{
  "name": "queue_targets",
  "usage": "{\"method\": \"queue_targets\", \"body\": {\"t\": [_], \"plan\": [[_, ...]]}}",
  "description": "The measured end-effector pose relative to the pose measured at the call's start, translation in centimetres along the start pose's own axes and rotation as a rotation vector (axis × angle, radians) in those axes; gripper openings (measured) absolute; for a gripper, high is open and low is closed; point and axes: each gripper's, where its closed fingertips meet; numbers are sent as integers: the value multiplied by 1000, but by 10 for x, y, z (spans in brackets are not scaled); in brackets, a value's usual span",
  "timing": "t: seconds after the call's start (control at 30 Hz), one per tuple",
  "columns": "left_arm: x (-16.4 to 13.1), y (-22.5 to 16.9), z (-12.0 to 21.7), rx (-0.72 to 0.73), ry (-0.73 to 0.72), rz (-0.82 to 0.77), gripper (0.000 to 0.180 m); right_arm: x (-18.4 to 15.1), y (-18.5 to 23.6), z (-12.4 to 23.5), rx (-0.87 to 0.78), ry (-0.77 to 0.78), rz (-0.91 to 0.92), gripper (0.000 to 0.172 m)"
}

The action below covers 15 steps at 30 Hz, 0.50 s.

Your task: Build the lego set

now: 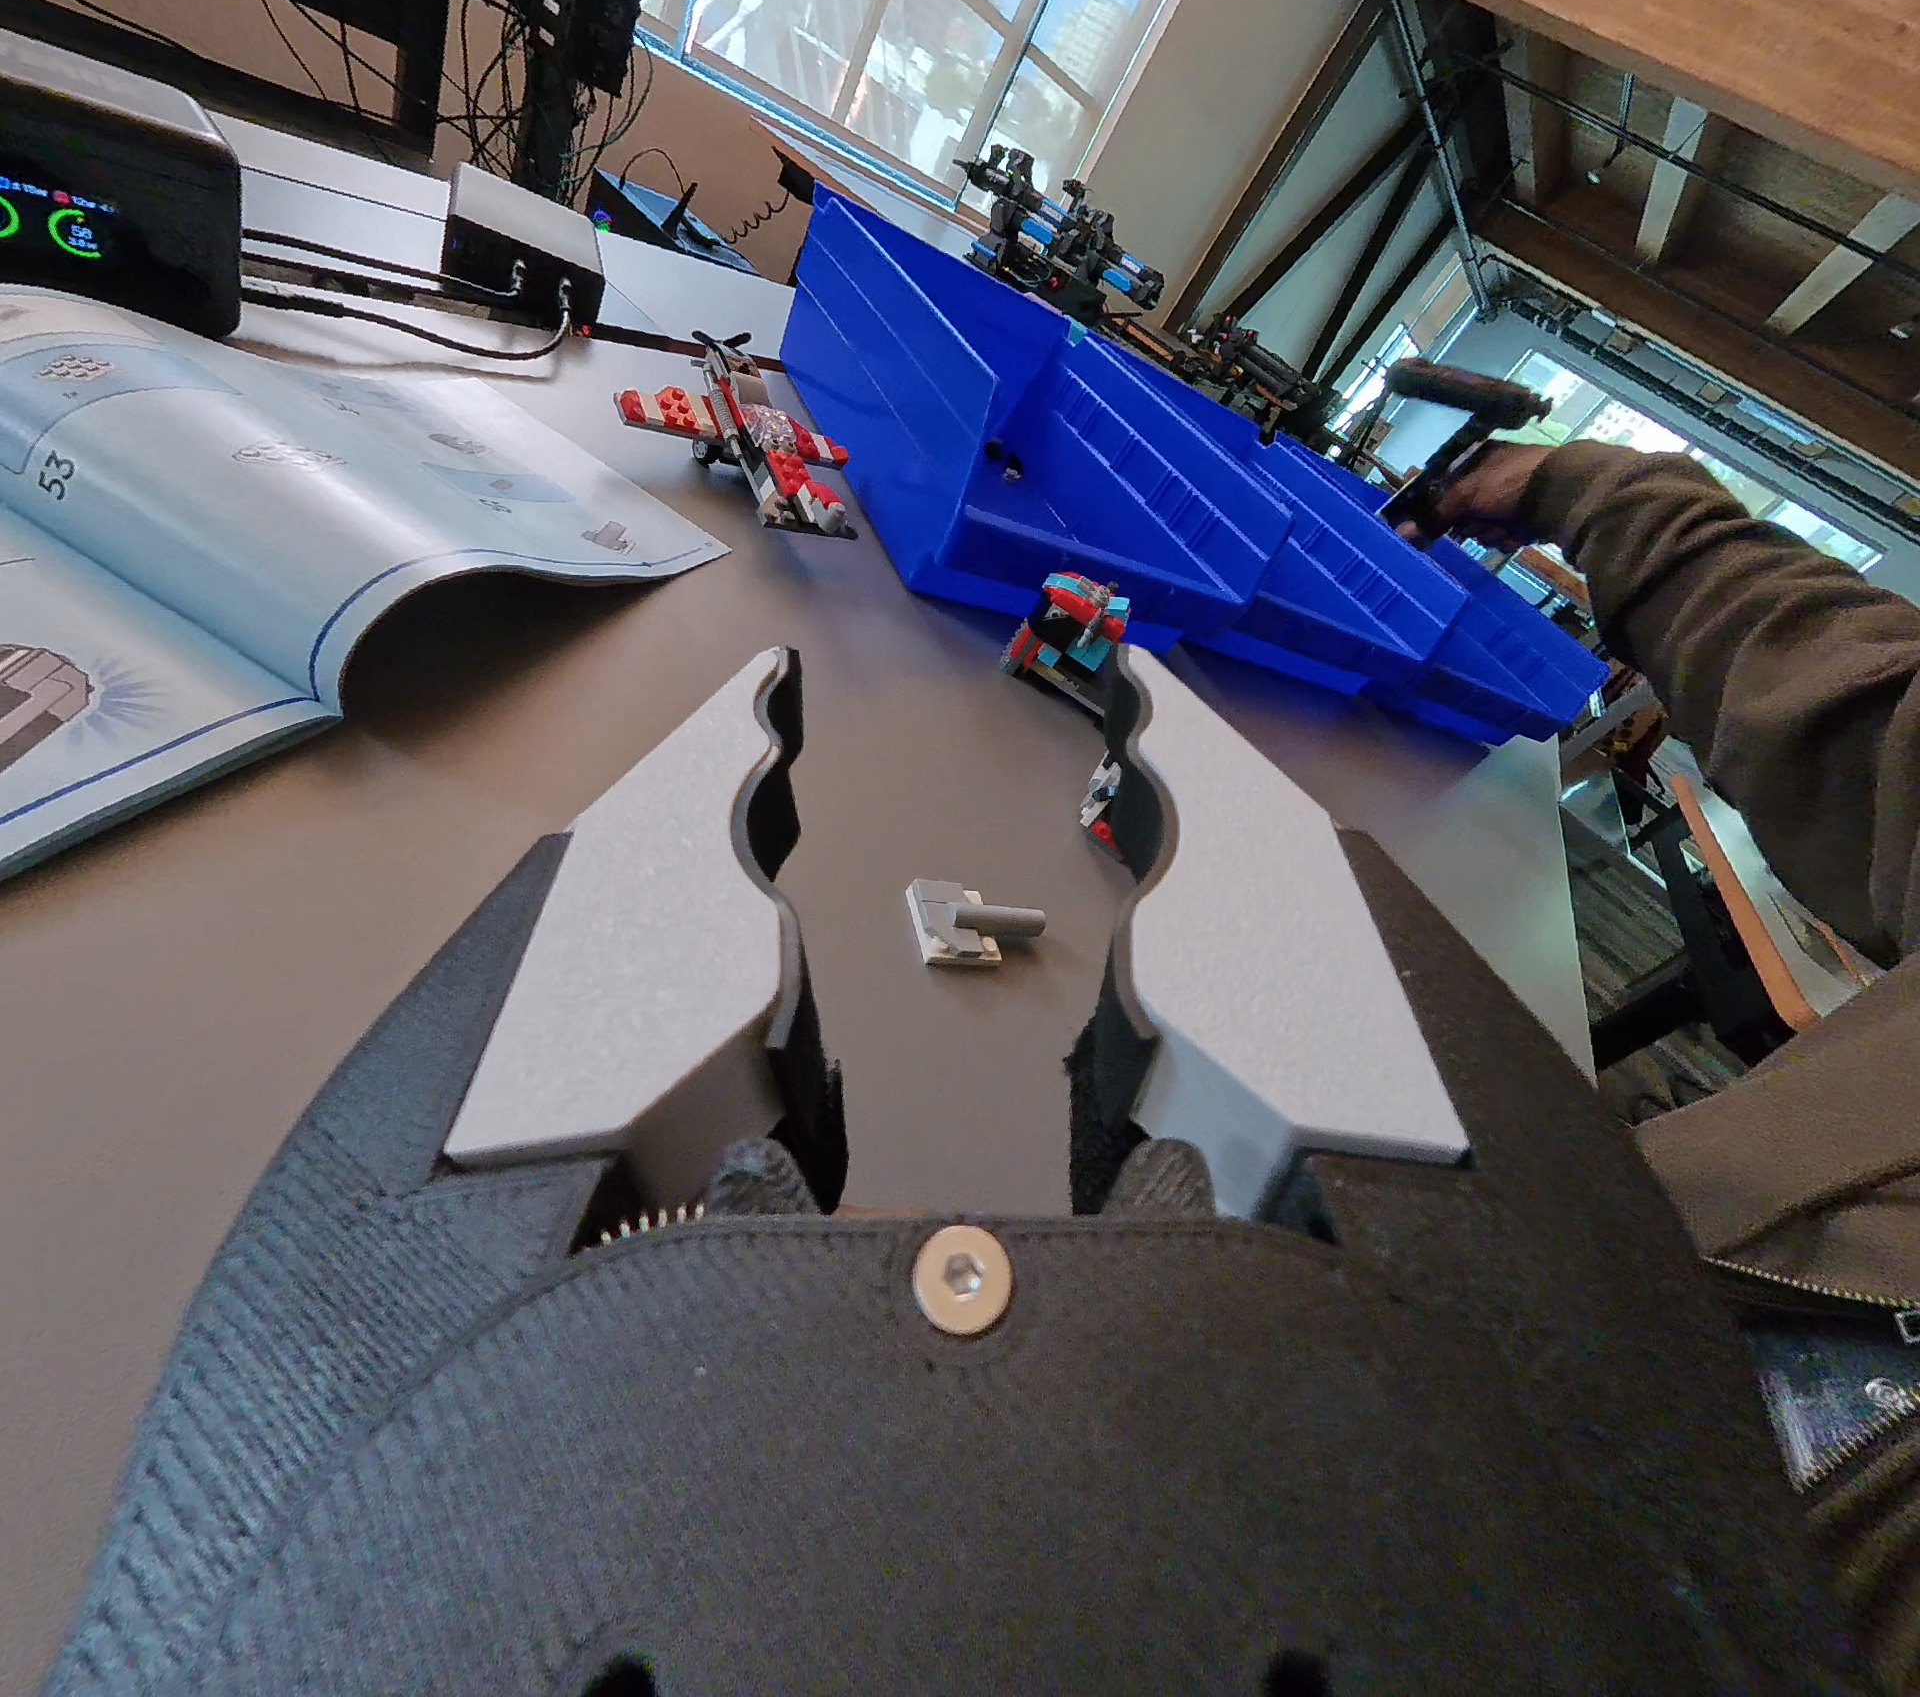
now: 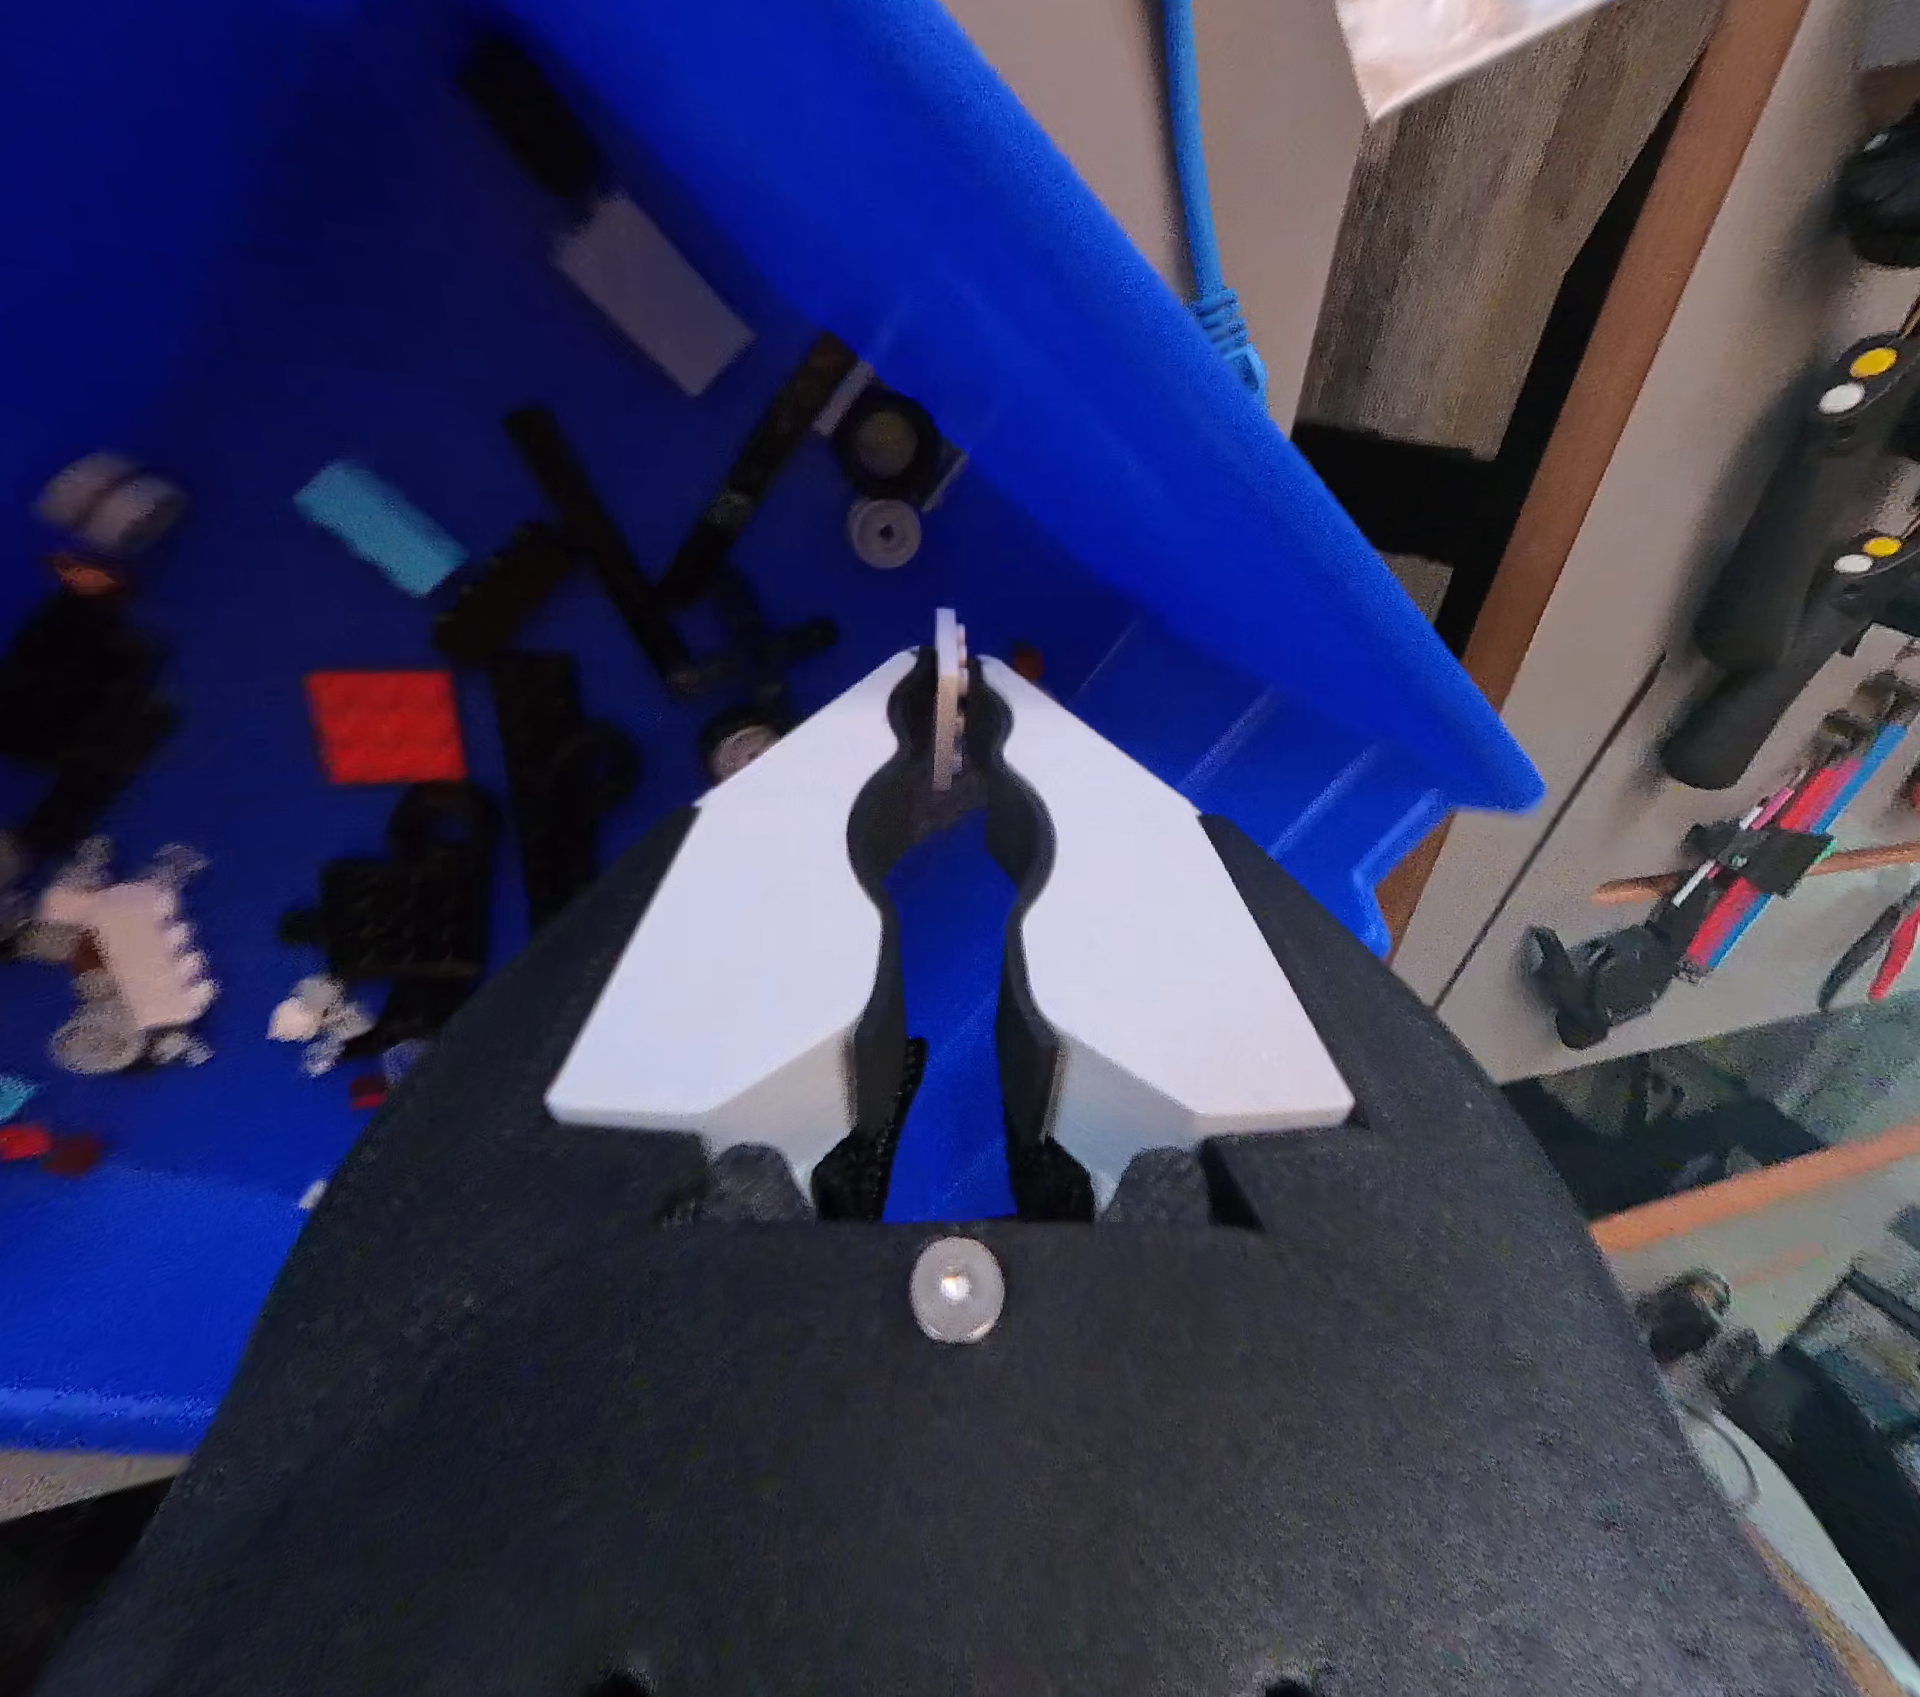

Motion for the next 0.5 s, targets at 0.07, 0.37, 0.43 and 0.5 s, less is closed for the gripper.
{"method": "queue_targets", "body": {"t": [0.07, 0.37, 0.43, 0.5], "plan": [[-2, -2, 0, 2, 9, -13, 58, 9, 20, 33, 19, -125, 20, 7], [-12, -2, 0, 91, 92, -154, 51, 14, 295, 223, 424, -775, 409, 6], [-15, 0, 1, 109, 110, -150, 51, 3, 365, 243, 510, -834, 515, 6], [-20, 3, 2, 123, 139, -136, 51, -4, 429, 257, 590, -888, 595, 6]]}}
Point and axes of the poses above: each gripper's, where its closed fingertips meet, z back along the fingers, x out of its top, y = z × x across the jaws, and after that the axes turned 3 degrees about z, right-handed
